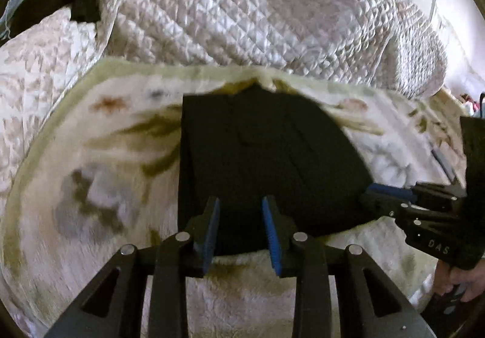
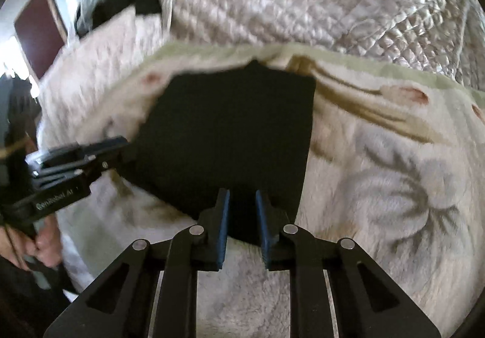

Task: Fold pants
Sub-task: 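Open both grippers and release the folded pants onto the blanket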

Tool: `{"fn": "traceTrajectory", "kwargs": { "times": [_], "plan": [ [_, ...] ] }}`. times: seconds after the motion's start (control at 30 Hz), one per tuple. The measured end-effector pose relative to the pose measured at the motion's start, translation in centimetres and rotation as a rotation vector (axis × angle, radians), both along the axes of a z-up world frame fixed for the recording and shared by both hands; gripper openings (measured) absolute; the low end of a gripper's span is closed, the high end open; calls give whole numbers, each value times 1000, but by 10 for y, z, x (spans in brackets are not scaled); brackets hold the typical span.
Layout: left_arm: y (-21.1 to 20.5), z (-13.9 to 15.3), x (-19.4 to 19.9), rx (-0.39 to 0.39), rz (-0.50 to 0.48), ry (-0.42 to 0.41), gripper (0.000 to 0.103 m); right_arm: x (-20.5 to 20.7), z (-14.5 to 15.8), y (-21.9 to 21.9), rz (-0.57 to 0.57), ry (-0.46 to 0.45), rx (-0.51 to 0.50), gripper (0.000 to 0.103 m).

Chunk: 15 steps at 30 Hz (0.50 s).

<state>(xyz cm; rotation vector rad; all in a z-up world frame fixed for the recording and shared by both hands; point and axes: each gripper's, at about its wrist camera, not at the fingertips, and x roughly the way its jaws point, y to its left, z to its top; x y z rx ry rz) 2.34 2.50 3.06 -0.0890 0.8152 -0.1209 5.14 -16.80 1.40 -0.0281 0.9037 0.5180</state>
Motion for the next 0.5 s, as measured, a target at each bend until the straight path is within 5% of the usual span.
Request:
{"fn": "traceTrajectory", "kwargs": {
  "times": [0.5],
  "plan": [
    [-13, 8, -35, 52, 49, -29, 32, -42, 20, -12, -31, -76, 47, 20]
  ]
}}
